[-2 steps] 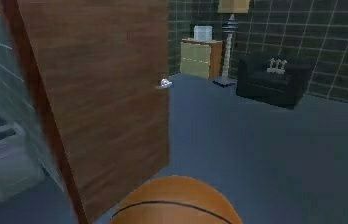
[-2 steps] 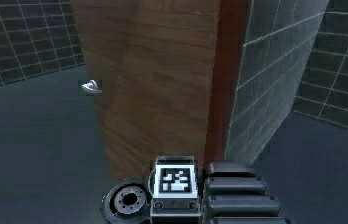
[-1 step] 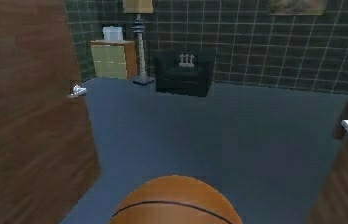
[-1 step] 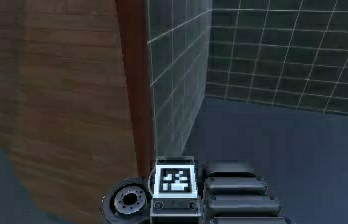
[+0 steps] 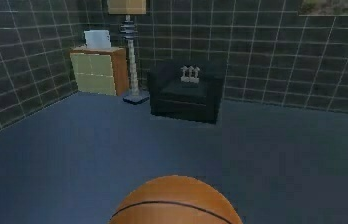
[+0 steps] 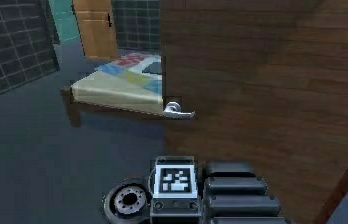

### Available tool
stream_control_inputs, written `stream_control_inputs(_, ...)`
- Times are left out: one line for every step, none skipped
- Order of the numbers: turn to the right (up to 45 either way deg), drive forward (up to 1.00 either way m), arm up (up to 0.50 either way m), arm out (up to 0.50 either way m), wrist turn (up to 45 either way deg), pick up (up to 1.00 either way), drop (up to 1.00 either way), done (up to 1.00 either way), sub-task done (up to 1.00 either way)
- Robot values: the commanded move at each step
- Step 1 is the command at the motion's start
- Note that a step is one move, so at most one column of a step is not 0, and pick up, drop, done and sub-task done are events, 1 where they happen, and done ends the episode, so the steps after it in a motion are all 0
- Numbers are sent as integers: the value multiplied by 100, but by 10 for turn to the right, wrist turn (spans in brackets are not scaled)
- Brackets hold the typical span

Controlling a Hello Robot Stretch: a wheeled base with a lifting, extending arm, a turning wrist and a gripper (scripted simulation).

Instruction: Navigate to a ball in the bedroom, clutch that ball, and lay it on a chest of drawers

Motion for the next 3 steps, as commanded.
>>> stream_control_inputs(30,0,0,0,0,0,0,0,0)
stream_control_inputs(0,60,0,0,0,0,0,0,0)
stream_control_inputs(-390,0,0,0,0,0,0,0,0)
